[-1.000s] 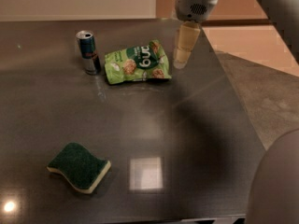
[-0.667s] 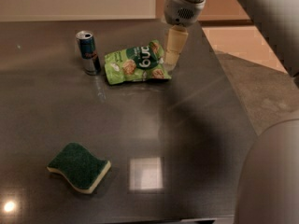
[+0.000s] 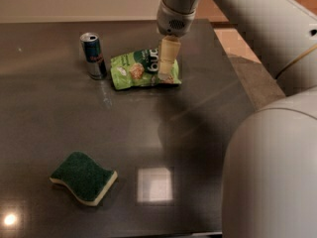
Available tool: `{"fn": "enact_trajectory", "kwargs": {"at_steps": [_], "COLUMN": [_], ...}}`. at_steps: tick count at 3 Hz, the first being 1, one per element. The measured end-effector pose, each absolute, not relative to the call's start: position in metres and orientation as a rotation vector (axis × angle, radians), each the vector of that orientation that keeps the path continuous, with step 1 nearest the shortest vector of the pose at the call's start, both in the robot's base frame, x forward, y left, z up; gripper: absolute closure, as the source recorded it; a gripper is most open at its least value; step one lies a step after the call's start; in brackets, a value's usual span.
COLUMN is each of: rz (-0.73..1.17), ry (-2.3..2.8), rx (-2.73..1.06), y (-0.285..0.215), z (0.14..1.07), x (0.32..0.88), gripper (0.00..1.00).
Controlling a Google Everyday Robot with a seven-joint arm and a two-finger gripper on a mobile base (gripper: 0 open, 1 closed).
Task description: Pick green rice chip bag
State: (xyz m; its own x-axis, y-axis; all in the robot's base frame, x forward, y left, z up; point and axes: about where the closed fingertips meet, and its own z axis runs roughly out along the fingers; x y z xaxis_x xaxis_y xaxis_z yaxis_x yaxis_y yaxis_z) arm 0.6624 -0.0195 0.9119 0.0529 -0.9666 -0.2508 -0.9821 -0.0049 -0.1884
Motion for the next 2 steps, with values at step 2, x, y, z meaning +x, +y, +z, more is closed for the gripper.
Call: {"fn": "enact_trajectory", "kwargs": {"at_steps": [2], "rz": [0.091], "ry": [1.962], "rx": [-2.092], "y": [0.006], "z": [0.885], "x": [0.686], "gripper": [0.00]}}
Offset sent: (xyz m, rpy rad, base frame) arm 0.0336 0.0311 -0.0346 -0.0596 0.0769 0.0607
